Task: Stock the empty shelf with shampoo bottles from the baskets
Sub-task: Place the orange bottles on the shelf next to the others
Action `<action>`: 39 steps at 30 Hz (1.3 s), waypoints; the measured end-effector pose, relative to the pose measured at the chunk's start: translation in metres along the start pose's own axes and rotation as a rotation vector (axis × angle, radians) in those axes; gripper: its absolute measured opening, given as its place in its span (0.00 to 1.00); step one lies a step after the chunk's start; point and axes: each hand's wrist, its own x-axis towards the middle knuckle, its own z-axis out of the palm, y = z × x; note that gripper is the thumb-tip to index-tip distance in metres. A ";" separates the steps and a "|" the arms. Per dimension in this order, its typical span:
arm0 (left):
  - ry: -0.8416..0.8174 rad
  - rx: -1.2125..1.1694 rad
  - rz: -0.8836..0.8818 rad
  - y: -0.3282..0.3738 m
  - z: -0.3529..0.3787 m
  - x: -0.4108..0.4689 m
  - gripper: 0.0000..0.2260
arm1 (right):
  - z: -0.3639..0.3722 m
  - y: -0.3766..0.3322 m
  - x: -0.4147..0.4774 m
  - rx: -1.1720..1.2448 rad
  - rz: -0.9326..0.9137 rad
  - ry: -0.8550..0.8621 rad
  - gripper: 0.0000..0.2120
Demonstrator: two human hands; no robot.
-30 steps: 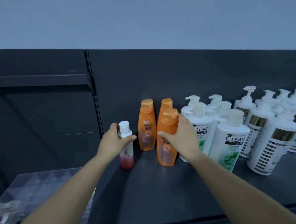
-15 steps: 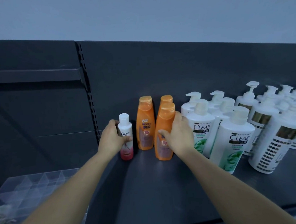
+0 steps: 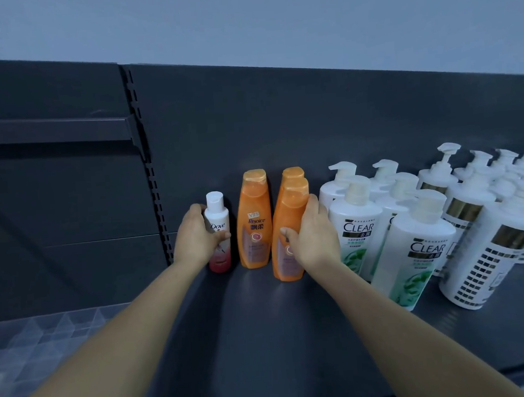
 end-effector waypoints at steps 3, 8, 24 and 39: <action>0.003 -0.002 0.001 -0.001 0.002 0.002 0.25 | 0.001 0.001 0.001 0.006 0.011 -0.010 0.38; -0.017 -0.013 0.002 -0.005 0.002 -0.001 0.29 | -0.001 0.001 -0.003 0.029 0.021 -0.038 0.42; -0.297 0.394 0.032 -0.029 -0.006 -0.047 0.22 | -0.007 0.017 -0.066 -0.063 -0.021 -0.027 0.25; -0.391 0.683 0.438 0.049 0.014 -0.220 0.28 | -0.092 0.106 -0.216 -0.392 0.048 -0.336 0.23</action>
